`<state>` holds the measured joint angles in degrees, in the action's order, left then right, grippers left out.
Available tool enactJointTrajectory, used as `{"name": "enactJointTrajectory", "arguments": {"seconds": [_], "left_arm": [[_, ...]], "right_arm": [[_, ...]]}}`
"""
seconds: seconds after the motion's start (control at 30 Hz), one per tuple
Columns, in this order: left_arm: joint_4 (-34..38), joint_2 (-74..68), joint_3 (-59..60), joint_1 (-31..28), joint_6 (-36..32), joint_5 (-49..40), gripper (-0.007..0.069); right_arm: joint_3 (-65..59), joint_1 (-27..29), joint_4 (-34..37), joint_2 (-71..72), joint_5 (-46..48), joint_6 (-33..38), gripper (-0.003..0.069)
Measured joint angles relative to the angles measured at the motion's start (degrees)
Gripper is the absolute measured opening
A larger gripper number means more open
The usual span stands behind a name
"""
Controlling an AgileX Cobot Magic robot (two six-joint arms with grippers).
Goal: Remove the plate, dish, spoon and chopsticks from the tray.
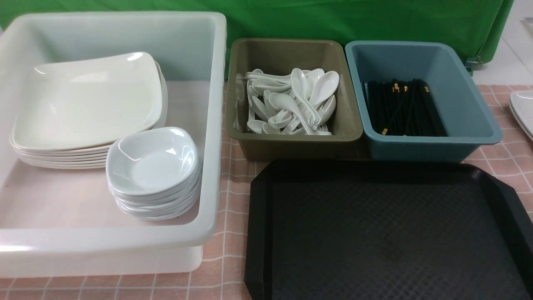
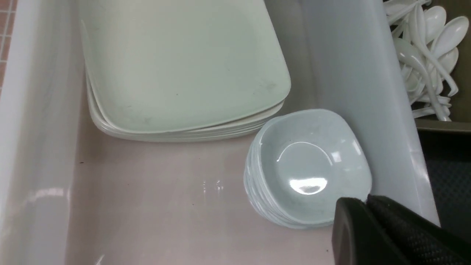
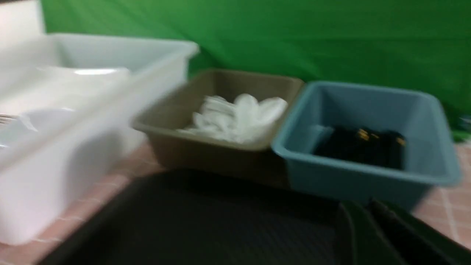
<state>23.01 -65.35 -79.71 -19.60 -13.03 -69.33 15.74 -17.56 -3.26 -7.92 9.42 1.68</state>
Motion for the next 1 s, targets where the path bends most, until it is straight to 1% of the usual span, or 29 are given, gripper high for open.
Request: {"name": "enactJointTrajectory", "arguments": {"seconds": [0.1, 0.13, 0.23, 0.37, 0.5, 0.57, 0.63, 0.67, 0.7, 0.73, 0.77, 0.8, 0.83, 0.87, 0.9, 0.93, 1.0], "left_arm": [[1.1, -0.6, 0.1, 0.0, 0.4, 0.0, 0.0018], [1.9, -0.8, 0.8, 0.0, 0.4, 0.2, 0.0018], [4.3, -0.9, 3.6, 0.0, 0.6, 1.0, 0.0018], [7.4, -1.0, 7.8, 0.1, 0.5, 2.9, 0.0018], [7.2, -1.1, 9.2, 2.2, 0.4, 4.2, 0.0018], [7.1, -1.1, 9.2, 5.3, 0.4, 4.3, 0.0018], [6.9, -1.1, 9.2, 9.6, 0.4, 4.2, 0.0018], [6.2, -1.1, 9.2, 13.6, 0.6, 4.0, 0.0018], [5.9, -1.1, 9.2, 14.7, 0.6, 3.8, 0.0018], [4.0, -1.1, 9.2, 19.3, 1.2, 3.1, 0.0018], [3.5, -1.1, 9.2, 20.4, 1.3, 2.9, 0.0018], [1.5, -1.1, 9.2, 24.9, 1.4, 1.9, 0.0018], [0.8, -1.1, 9.2, 26.5, 1.4, 1.3, 0.0018], [-0.4, -1.1, 9.2, 29.4, 1.4, 0.4, 0.0018], [-0.6, -1.0, 9.2, 29.9, 1.5, 0.2, 0.0018], [-1.8, -0.8, 9.3, 32.7, 2.0, -0.3, 0.0018], [-2.7, 0.0, 9.3, 36.3, 4.3, -0.5, 0.0018]], "right_arm": [[-5.1, 4.9, -1.6, 3.6, 0.0, 0.0, 0.0111], [-7.8, 7.4, -3.0, 5.2, 0.1, 0.0, 0.0115], [-12.0, 10.8, -4.0, 7.0, 0.3, 0.0, 0.0124], [-15.1, 13.3, -4.4, 7.0, 0.4, 0.0, 0.0132], [-15.1, 13.9, -4.5, 7.0, 0.8, 0.0, 0.0139], [-15.1, 13.9, -4.5, 7.0, 0.9, 0.0, 0.0142], [-15.1, 13.9, -4.5, 7.0, 0.9, 0.0, 0.0144], [-15.1, 13.9, -4.5, 7.0, 0.9, 0.0, 0.0147], [-15.1, 13.9, -4.5, 7.0, 0.9, 0.0, 0.0147], [-15.1, 13.9, -4.5, 7.0, 0.9, 0.0, 0.015], [-15.1, 13.9, -4.5, 7.0, 0.9, 0.0, 0.0151], [-15.1, 13.9, -4.5, 7.0, 0.9, 0.0, 0.0153], [-15.1, 13.9, -4.5, 7.0, 0.9, 0.0, 0.0155], [-15.1, 13.9, -4.5, 7.0, 0.9, 0.0, 0.0157], [-15.1, 13.9, -4.5, 7.0, 0.9, 0.0, 0.0158], [-15.1, 13.9, -4.5, 7.0, 0.9, 0.0, 0.016], [-15.1, 13.9, -4.5, 7.0, 0.9, 0.0, 0.0165]]}}
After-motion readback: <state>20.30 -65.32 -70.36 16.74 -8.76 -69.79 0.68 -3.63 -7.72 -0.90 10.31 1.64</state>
